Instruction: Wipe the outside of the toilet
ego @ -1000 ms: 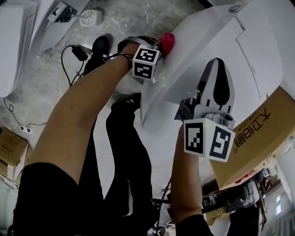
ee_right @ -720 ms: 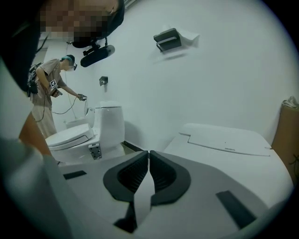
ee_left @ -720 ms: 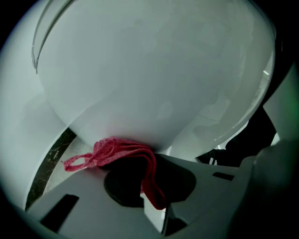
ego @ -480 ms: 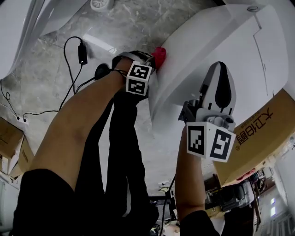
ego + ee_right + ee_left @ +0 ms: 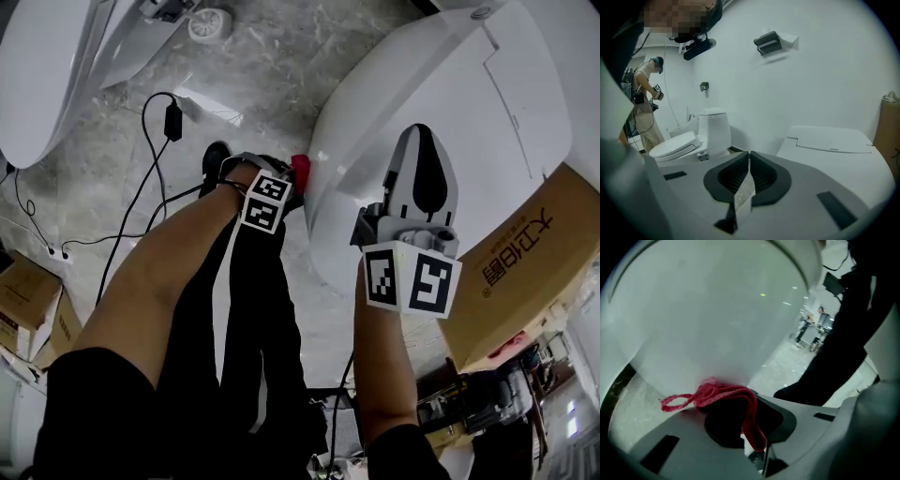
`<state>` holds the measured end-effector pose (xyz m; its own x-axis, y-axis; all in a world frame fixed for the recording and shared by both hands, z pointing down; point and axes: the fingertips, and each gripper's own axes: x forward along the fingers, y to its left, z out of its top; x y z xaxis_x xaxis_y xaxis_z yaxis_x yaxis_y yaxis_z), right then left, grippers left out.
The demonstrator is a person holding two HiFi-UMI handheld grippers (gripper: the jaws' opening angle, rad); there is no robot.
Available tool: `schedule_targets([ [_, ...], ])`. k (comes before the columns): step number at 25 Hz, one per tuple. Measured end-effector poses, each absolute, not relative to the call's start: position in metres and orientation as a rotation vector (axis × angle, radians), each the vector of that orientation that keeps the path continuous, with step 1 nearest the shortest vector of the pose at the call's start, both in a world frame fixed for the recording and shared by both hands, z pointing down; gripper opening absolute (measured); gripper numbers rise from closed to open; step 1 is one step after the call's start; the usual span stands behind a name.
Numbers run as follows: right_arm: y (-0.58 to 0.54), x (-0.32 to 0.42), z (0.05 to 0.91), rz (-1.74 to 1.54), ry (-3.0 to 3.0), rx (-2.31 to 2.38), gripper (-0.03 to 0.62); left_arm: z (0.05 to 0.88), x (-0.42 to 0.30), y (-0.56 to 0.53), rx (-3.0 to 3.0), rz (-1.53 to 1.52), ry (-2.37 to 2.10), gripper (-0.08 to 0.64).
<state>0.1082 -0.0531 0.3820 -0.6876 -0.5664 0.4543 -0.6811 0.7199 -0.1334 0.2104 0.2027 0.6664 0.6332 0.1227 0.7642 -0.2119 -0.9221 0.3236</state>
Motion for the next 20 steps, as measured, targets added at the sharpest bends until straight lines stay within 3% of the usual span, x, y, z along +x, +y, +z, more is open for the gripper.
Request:
schedule_targets([
  [3,-0.062,0.116,0.364,0.409,-2.553,0.970,0.037,0.649,0.209,0.228,2.456,1.166,0.074,0.057],
  [8,-0.084,0.137,0.331,0.410,-2.576,1.011,0.037,0.642,0.144,0.187,2.200,1.117,-0.217,0.057],
  [15,-0.136,0.129,0.339,0.359,-2.527,1.081,0.037,0.620,0.039,-0.028,2.215,0.947,-0.870,0.057],
  [20,-0.185,0.106,0.363,0.328,-2.466,1.130,0.037,0.618,0.027,-0.161,2.261,0.755,-1.069,0.057],
])
